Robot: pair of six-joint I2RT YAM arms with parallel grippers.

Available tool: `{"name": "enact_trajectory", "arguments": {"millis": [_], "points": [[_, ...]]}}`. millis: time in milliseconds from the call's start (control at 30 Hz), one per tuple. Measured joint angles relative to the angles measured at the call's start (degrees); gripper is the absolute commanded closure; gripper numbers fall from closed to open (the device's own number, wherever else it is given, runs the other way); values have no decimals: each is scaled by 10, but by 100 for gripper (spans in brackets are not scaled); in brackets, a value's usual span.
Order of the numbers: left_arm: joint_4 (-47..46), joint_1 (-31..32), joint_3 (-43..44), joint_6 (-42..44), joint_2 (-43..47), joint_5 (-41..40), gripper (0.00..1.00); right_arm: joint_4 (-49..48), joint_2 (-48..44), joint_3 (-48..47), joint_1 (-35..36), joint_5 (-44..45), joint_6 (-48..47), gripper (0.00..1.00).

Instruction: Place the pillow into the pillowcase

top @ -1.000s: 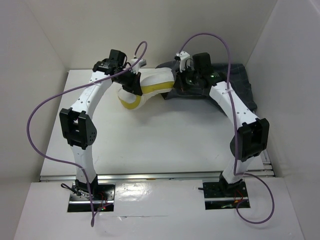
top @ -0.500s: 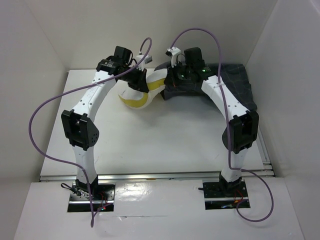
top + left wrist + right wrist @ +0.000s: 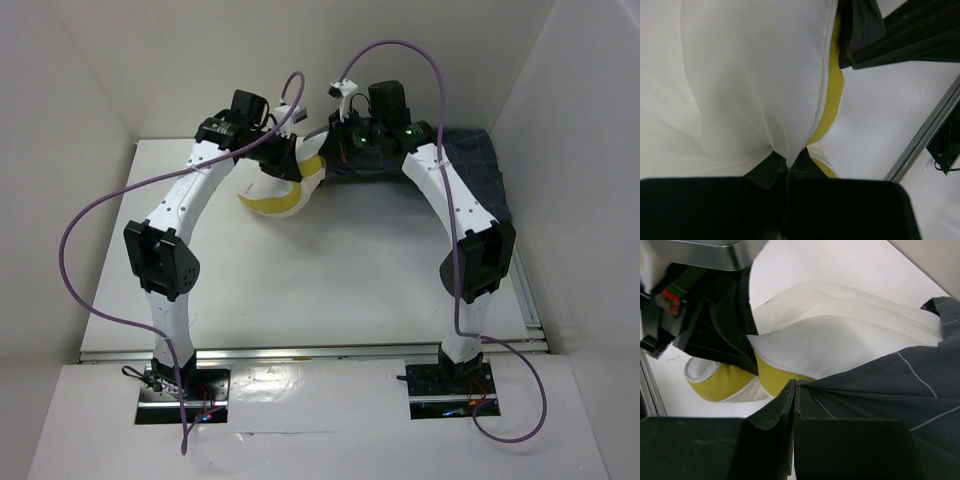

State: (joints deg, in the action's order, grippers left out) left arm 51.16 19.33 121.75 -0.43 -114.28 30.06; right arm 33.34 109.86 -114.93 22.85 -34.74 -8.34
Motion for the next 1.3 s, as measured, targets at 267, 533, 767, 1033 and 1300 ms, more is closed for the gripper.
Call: {"name": "enact_trajectory", "arguments": {"millis": [267, 533, 767, 1033, 1300], "points": [[-15, 4, 51, -30, -21, -21, 100, 18, 0, -25, 0, -35, -3, 100], [-35, 16, 62, -46, -28, -42, 100, 34, 1, -66, 0, -70, -2, 100], [-64, 28, 62, -45, -34, -61, 100, 38, 1, -64, 4, -119, -2, 100], [-108, 33, -63, -20, 12, -85, 100, 44, -20, -17, 8, -127, 5, 44], [-127, 31, -237, 30, 130, -131, 100, -9, -74, 35, -63, -66, 58, 39]]}}
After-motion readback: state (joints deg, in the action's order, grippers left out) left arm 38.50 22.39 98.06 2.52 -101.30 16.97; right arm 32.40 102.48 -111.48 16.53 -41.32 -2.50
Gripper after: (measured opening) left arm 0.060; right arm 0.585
